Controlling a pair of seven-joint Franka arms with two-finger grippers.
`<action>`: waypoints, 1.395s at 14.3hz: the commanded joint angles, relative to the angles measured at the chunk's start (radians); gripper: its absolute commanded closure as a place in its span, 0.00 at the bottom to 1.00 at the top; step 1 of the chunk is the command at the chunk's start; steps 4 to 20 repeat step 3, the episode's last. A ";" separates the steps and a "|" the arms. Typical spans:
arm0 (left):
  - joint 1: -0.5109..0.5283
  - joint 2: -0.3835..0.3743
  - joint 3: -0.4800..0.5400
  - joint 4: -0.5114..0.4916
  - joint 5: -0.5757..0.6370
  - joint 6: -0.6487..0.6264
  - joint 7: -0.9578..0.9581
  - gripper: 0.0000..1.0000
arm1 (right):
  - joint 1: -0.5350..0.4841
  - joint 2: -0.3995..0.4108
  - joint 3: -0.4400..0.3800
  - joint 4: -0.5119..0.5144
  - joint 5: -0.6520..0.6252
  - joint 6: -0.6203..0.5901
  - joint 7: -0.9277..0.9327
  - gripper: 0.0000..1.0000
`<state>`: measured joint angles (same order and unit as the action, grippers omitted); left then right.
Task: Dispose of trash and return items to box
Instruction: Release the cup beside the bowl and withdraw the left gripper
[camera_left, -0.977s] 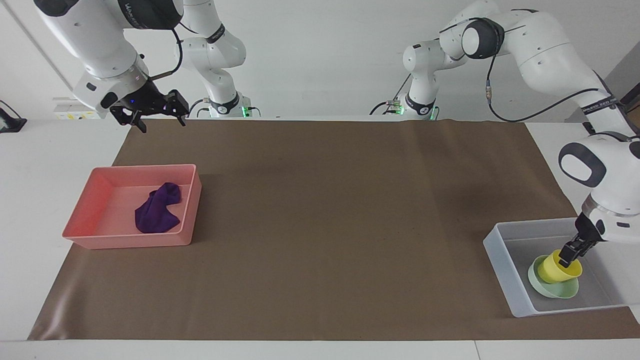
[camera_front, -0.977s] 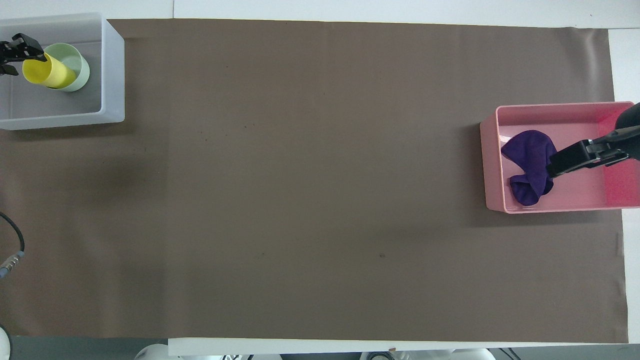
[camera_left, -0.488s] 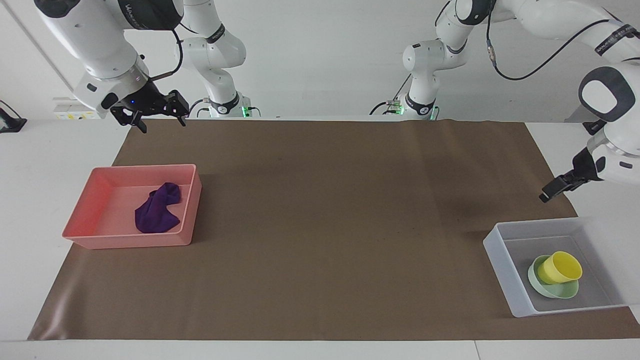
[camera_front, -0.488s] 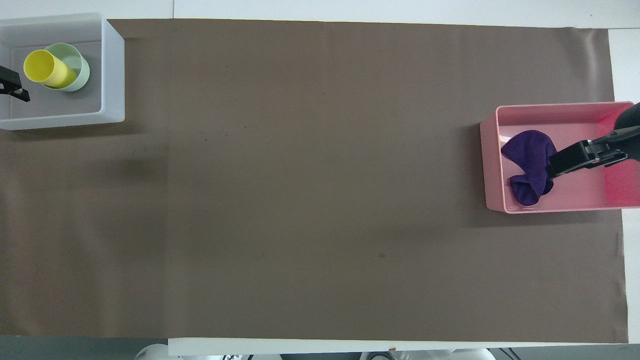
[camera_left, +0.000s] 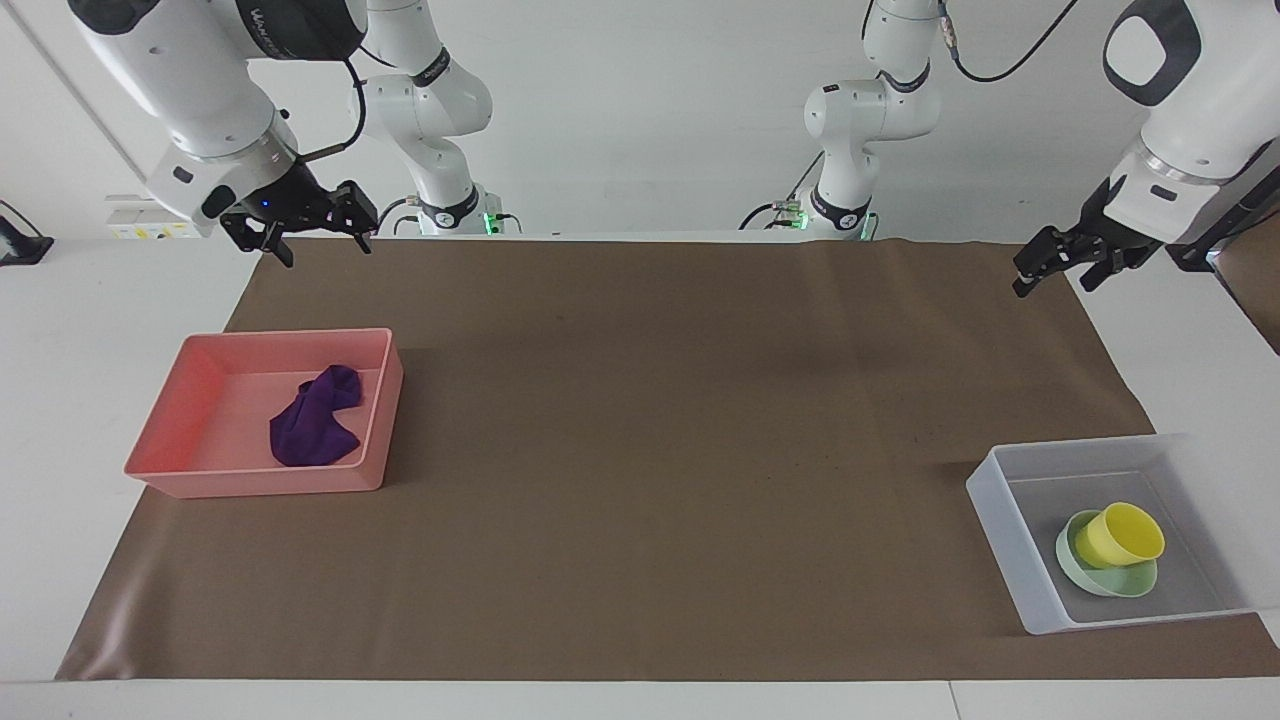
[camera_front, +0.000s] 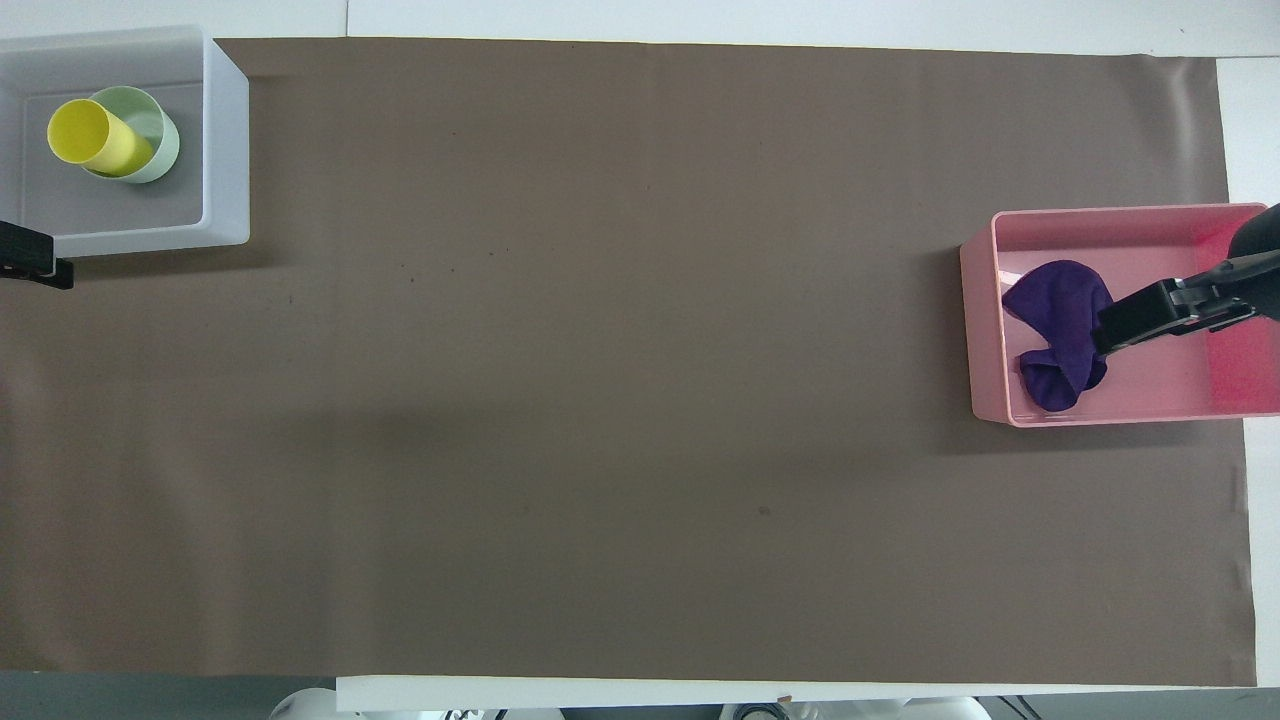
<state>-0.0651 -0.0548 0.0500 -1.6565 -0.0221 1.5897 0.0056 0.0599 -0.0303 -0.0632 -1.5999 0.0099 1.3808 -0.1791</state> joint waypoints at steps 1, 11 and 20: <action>-0.028 -0.005 0.007 -0.023 0.019 0.042 0.007 0.00 | -0.003 -0.022 0.003 -0.029 -0.011 0.020 -0.011 0.00; -0.033 0.009 0.007 -0.009 0.021 0.042 0.008 0.00 | -0.003 -0.022 0.003 -0.029 -0.011 0.020 -0.011 0.00; -0.033 0.009 0.007 -0.009 0.021 0.042 0.008 0.00 | -0.003 -0.022 0.003 -0.029 -0.011 0.020 -0.011 0.00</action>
